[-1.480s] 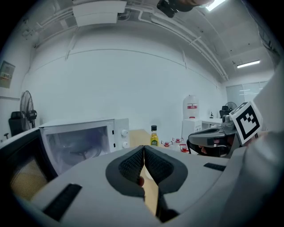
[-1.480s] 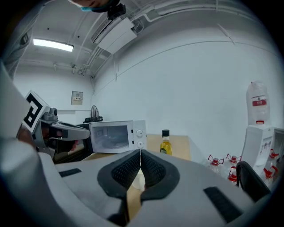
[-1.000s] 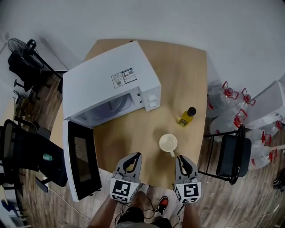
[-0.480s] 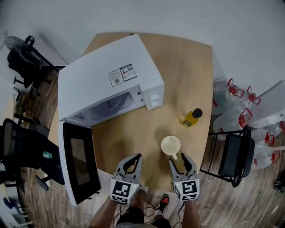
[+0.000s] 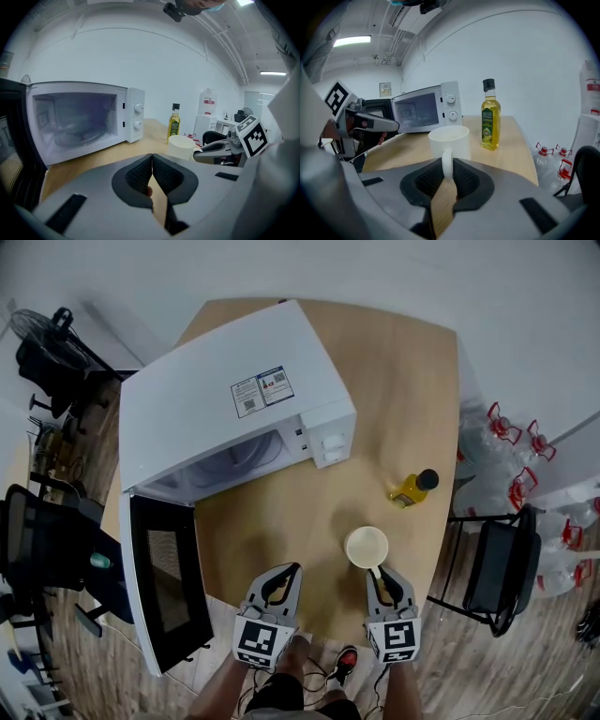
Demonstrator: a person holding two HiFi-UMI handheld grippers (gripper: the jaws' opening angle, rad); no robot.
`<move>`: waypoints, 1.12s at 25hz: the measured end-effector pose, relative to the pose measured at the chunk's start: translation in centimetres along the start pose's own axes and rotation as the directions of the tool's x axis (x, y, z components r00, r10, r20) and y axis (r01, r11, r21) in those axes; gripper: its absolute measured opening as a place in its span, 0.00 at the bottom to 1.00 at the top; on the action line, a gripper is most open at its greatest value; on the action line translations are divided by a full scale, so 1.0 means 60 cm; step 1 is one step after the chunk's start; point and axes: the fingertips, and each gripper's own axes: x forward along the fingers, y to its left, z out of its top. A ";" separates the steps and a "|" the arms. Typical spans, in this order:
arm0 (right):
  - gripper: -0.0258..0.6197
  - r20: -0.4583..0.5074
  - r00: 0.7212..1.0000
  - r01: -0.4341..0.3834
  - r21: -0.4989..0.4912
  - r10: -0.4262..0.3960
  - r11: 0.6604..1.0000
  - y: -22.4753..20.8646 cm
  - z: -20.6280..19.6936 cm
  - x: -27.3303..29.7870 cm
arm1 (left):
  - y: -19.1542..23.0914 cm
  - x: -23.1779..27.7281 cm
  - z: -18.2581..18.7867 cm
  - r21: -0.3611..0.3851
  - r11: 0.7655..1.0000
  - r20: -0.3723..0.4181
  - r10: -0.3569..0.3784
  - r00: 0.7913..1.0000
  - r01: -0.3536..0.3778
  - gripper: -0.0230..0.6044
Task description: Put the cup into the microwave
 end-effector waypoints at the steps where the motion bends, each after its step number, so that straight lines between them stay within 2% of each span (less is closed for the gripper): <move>1: 0.13 0.002 1.000 0.001 -0.003 -0.001 1.000 0.000 0.002 0.001 | 0.002 0.000 0.000 0.002 1.000 -0.001 0.002 1.000 -0.002 0.07; 16: 0.12 0.075 0.997 0.037 -0.018 -0.035 0.999 0.000 0.043 -0.007 | 0.029 -0.027 0.027 -0.001 0.999 0.034 0.046 0.998 -0.046 0.07; 28: 0.12 0.151 0.989 0.021 -0.052 -0.013 0.998 0.028 0.133 -0.022 | 0.064 -0.079 0.084 -0.001 0.995 0.102 0.104 0.989 -0.104 0.07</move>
